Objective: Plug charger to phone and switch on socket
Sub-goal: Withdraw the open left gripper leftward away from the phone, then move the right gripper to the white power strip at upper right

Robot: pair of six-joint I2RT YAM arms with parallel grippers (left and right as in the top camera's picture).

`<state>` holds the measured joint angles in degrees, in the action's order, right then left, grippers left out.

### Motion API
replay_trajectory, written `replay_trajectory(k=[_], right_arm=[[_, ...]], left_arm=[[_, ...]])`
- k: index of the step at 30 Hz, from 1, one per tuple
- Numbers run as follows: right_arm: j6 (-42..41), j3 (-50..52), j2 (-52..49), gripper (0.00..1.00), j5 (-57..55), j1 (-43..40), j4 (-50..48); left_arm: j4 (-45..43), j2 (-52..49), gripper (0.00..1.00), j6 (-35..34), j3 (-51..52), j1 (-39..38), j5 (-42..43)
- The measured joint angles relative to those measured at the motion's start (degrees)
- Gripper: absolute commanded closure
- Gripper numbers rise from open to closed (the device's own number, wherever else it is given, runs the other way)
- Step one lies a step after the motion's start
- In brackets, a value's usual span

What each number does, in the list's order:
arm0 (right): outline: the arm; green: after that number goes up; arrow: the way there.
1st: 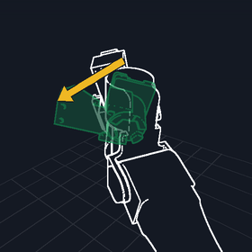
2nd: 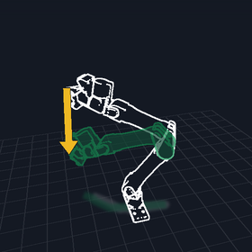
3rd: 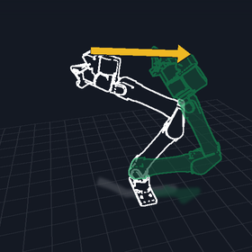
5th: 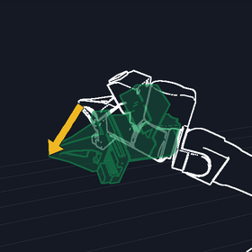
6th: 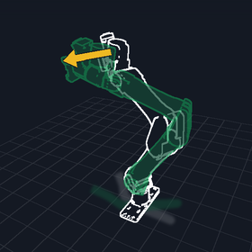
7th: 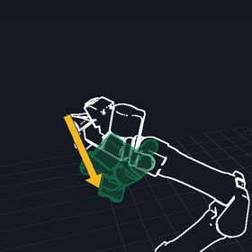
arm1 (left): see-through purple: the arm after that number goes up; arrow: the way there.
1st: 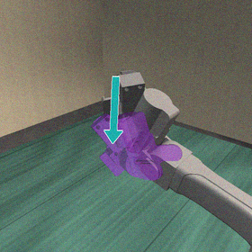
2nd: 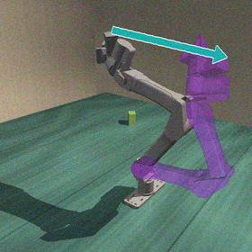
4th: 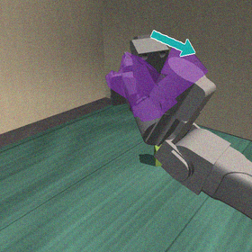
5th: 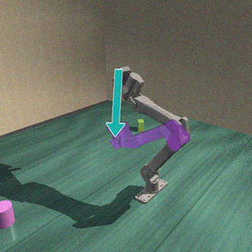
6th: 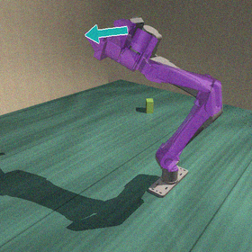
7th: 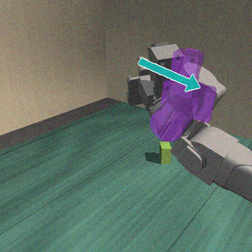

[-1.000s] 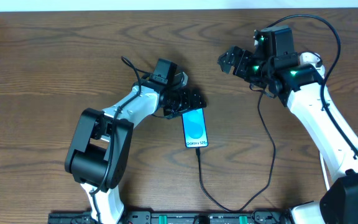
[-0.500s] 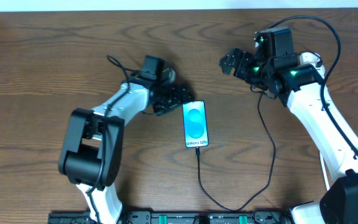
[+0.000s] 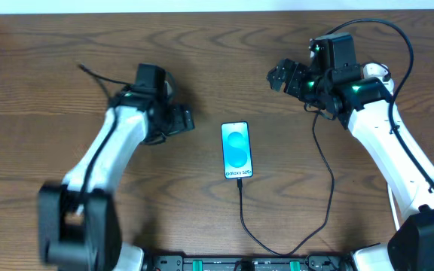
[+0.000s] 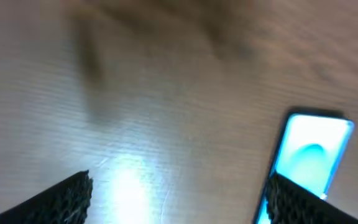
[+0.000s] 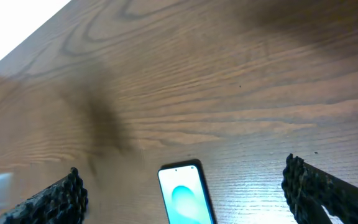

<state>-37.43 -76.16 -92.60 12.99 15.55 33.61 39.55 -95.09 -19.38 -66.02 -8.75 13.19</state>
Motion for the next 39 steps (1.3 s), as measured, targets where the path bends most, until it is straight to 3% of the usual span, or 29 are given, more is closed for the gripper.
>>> replay_trajectory(k=[12, 17, 24, 31, 39], right_arm=[[0.48, 0.00, 0.00, 0.01, -0.13, 0.00, 3.21], [0.48, 0.00, 0.00, 0.01, -0.22, 0.00, 3.50], [1.16, 0.00, 0.00, 0.01, -0.20, 0.00, 3.87], [6.86, 0.00, 0.00, 0.01, 0.70, 0.00, 3.52], [15.72, -1.64, 0.00, 0.01, 11.10, -4.02, 5.49]], left_arm=[[10.82, 34.69, 0.11, 1.27, 0.00, -0.02, -6.75], [11.32, 40.92, 0.11, 1.27, 0.00, -0.02, -7.17], [11.34, 43.08, 0.11, 1.27, 0.00, -0.02, -7.17], [11.34, 42.14, 0.11, 1.27, 0.00, -0.02, -7.17], [11.32, 40.92, 0.11, 1.27, 0.00, -0.02, -7.19]])
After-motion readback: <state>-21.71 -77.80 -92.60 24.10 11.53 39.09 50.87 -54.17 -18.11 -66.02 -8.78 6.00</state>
